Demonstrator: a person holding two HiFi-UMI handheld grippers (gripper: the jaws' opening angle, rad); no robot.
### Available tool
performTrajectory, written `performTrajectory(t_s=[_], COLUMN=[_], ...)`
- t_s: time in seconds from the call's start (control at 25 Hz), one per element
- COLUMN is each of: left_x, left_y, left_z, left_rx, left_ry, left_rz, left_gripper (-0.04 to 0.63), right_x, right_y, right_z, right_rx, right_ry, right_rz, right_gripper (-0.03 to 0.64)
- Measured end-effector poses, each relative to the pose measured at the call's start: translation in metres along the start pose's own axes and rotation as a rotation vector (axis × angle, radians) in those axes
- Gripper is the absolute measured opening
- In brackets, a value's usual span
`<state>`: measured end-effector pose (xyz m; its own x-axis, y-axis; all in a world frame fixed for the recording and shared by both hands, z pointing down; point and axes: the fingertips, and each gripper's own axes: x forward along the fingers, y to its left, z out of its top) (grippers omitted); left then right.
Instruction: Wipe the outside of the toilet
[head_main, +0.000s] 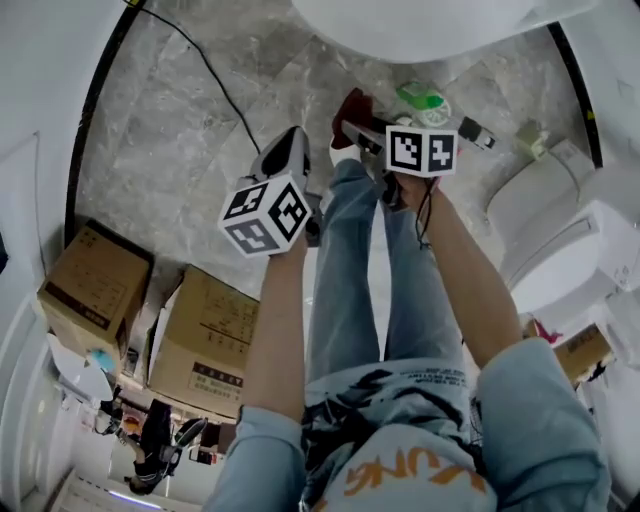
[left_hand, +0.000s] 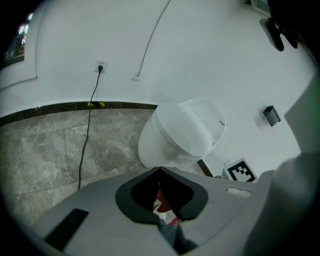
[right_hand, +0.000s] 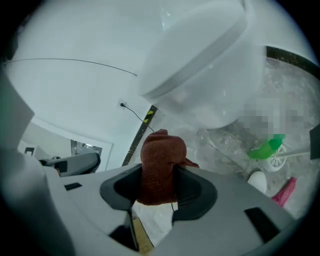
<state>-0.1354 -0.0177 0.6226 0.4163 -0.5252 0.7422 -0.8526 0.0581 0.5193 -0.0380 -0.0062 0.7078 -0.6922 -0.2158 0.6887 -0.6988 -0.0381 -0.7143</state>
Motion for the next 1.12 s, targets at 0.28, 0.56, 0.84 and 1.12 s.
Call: performTrajectory(t_s=[0.28, 0.56, 0.84, 1.12], left_x=[-0.043, -0.079, -0.137, -0.221], left_y=[-0.035, -0.079, -0.134, -0.176], left_z=[0.030, 0.077, 0.151, 0.234], left_rx=[0.047, 0.128, 0.200, 0.224], left_ry=[-0.037, -0.097, -0.209, -0.393], left_rz=[-0.006, -0.002, -0.011, 0.000], left_gripper=[0.002, 0.002, 0.002, 0.002], right_x=[-0.072, -0.146, -0.213, -0.295], right_y=[0.071, 0.140, 0.223, 0.310], right_z=[0.039, 0.093, 0.144, 0.190], right_rx=[-0.157, -0.452, -0.638, -0.698], right_ry=[-0.114, -0.220, -0.342, -0.558], right_rz=[0.035, -0.033, -0.077, -0.085], right_gripper=[0.169, 0.169, 0.170, 0.170])
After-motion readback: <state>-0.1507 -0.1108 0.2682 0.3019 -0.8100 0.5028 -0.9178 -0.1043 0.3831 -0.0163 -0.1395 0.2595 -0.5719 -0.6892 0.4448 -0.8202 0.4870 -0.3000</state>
